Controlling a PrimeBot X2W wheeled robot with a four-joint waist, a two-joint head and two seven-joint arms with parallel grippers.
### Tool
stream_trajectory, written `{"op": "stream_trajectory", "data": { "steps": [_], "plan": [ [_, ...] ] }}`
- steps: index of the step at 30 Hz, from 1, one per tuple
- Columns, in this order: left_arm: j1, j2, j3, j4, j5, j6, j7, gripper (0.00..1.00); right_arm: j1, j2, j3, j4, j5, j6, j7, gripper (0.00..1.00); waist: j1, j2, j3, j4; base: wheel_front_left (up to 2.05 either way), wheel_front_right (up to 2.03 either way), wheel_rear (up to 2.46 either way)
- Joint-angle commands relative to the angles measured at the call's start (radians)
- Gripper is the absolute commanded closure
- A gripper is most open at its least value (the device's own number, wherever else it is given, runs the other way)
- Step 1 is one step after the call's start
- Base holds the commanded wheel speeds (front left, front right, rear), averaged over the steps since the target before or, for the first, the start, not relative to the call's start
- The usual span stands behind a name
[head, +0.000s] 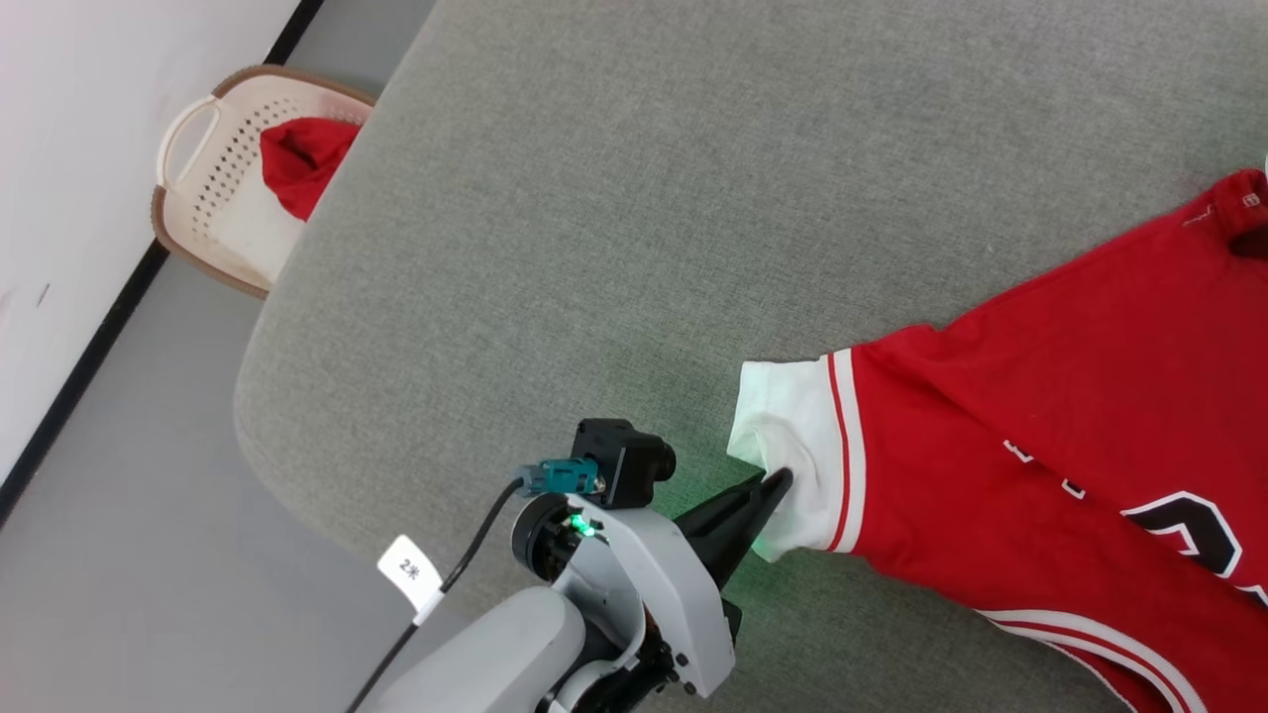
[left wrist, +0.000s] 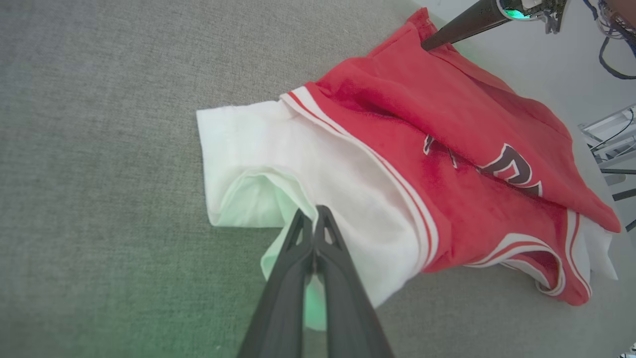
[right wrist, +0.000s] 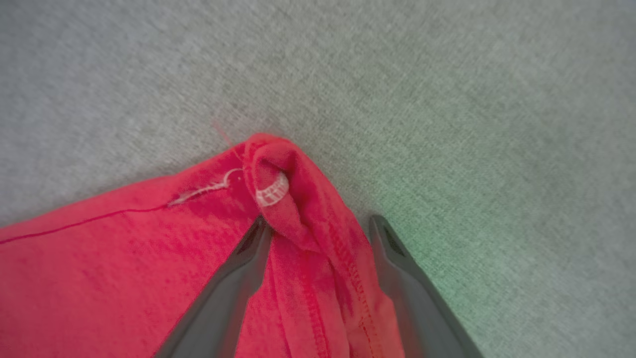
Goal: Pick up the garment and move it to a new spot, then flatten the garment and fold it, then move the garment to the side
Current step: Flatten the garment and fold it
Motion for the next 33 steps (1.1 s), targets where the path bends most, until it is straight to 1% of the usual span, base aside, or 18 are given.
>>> {"op": "stream_trajectory", "data": {
  "steps": [1, 2, 3, 7, 13, 18, 21, 28, 32, 33],
  "plan": [
    [-0.012, -0.004, 0.001, 0.006, -0.001, -0.006, -0.005, 1.00, 0.044, 0.016, 0.019, 0.053, -0.015, -0.001, 0.018, 0.29, 0.0000, 0.0000, 0.005, 0.004, 0.00, 0.00, 0.00],
    [-0.014, -0.004, 0.001, 0.009, -0.002, -0.008, -0.007, 1.00, 0.046, 0.019, 0.015, 0.068, -0.013, -0.001, 0.023, 0.74, 0.0000, 0.0000, 0.006, 0.004, 0.00, 0.00, 0.00],
    [-0.015, -0.005, 0.002, 0.011, -0.003, -0.009, -0.008, 1.00, 0.044, 0.023, 0.010, 0.081, -0.009, -0.001, 0.027, 1.00, 0.0000, 0.0000, 0.007, 0.003, 0.00, 0.00, 0.00],
    [-0.015, -0.002, 0.008, 0.020, -0.008, -0.004, -0.013, 1.00, 0.034, 0.030, 0.001, 0.101, -0.006, -0.001, 0.039, 1.00, 0.0000, 0.0000, 0.009, -0.007, 0.00, 0.00, 0.00],
    [-0.008, 0.015, 0.023, 0.027, -0.014, 0.008, -0.014, 1.00, 0.009, 0.024, -0.001, 0.065, -0.005, -0.001, 0.006, 1.00, 0.0000, 0.0000, -0.006, -0.046, 0.00, 0.00, 0.00],
    [-0.014, 0.046, 0.048, 0.013, -0.029, 0.035, 0.005, 1.00, -0.013, 0.035, 0.000, 0.015, 0.018, -0.001, -0.045, 1.00, 0.0000, 0.0000, -0.033, -0.090, 0.00, 0.00, 0.00],
    [-0.026, 0.081, 0.064, -0.006, -0.030, 0.064, 0.034, 1.00, -0.027, 0.047, 0.014, -0.014, 0.029, -0.001, -0.064, 1.00, 0.0000, 0.0000, -0.058, -0.124, 0.00, 0.00, 0.00],
    [-0.117, 0.191, 0.099, -0.081, -0.017, 0.125, 0.163, 1.00, -0.060, 0.095, -0.002, -0.043, 0.051, -0.001, -0.147, 1.00, 0.0000, 0.0000, -0.137, -0.200, 0.00, 0.00, 0.00],
    [-0.225, 0.257, 0.132, -0.090, -0.011, 0.140, 0.254, 1.00, -0.082, 0.141, -0.020, -0.032, 0.033, -0.001, -0.217, 1.00, 0.0000, 0.0000, -0.181, -0.246, 0.00, 0.00, 0.00],
    [-0.257, 0.266, 0.140, -0.085, -0.013, 0.139, 0.274, 1.00, -0.090, 0.152, -0.025, -0.028, 0.026, -0.001, -0.237, 1.00, 0.0000, 0.0000, -0.191, -0.257, 0.00, 0.00, 0.00]
  ]
}}
